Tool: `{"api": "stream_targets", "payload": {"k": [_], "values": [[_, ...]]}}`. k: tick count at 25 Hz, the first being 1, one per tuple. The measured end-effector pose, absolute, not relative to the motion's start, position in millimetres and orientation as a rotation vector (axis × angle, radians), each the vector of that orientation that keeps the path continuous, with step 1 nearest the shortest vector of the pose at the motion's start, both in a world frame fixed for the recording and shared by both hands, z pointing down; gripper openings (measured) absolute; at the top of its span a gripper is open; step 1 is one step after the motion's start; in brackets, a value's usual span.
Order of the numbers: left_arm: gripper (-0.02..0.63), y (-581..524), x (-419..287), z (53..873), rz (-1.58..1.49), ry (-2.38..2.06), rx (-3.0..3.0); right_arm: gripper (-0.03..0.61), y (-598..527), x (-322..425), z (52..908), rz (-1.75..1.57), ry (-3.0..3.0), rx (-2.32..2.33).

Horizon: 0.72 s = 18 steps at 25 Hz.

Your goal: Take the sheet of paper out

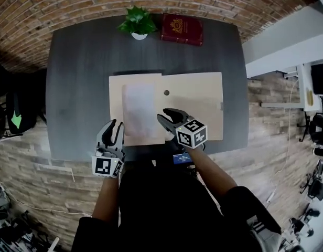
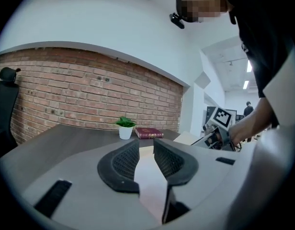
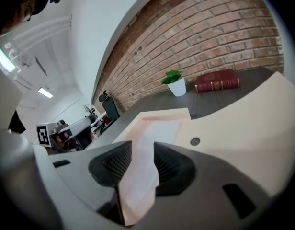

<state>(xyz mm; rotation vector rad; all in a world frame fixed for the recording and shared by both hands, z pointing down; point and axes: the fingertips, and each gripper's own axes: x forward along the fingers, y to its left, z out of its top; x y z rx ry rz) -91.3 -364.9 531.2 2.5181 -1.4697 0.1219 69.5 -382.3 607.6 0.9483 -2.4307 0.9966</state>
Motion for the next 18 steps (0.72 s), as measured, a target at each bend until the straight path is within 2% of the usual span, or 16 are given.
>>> {"api": "stream_targets", "payload": {"k": [8, 18], "values": [[0.086, -383.1, -103.9, 542.1, 0.079, -1.370, 2.557, 0.146, -399.6, 47.4, 664.7, 1.162, -2.204, 0.979], [0.086, -395.6, -117.6, 558.2, 0.043, -1.297, 2.560, 0.146, -410.6, 40.1, 705.9, 1.150, -2.033, 1.017]]}}
